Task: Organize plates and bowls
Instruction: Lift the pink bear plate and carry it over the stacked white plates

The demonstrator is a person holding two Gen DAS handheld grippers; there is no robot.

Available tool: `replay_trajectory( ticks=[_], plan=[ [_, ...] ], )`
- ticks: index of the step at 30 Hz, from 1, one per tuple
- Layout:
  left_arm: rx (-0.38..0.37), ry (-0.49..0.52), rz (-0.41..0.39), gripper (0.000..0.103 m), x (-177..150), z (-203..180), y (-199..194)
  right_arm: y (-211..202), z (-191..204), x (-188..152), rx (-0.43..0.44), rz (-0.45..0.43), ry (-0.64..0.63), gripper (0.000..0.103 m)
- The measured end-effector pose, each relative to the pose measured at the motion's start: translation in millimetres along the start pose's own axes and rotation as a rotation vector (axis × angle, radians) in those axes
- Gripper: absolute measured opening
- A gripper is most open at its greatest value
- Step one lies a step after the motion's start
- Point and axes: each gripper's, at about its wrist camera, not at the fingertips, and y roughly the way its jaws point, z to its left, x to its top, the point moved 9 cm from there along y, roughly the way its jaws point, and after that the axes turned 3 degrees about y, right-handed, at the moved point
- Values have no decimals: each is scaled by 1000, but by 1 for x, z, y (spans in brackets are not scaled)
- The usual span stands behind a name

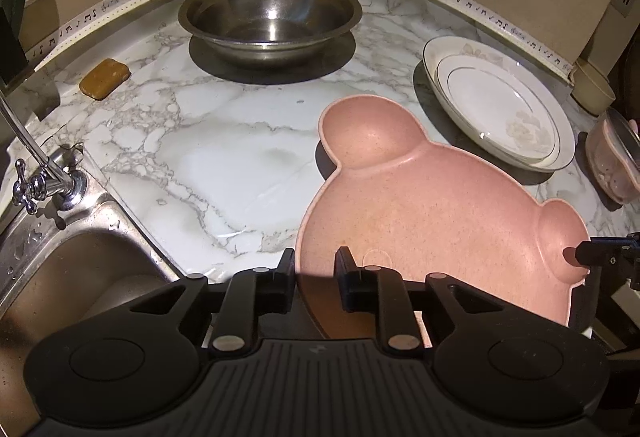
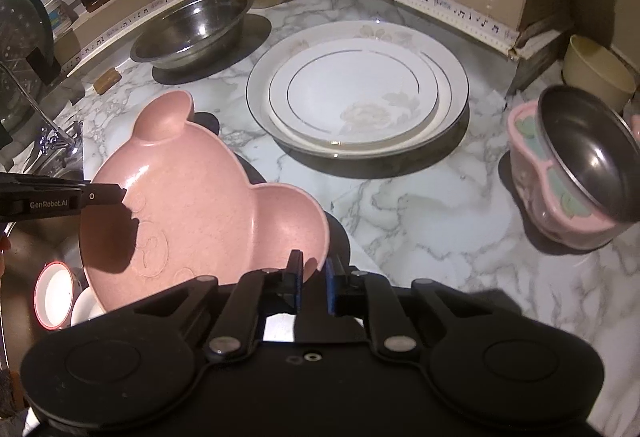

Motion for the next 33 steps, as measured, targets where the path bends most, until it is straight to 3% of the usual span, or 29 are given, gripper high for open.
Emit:
replay_trajectory(
  ticks=[18, 33],
  plan=[
    [-47, 3, -62, 20, 65, -31, -9, -27, -38, 78, -61, -111, 2, 9],
    [-61, 47, -59, 20, 125, -67, 24, -10, -87, 129, -154, -125, 46, 8]
  ],
)
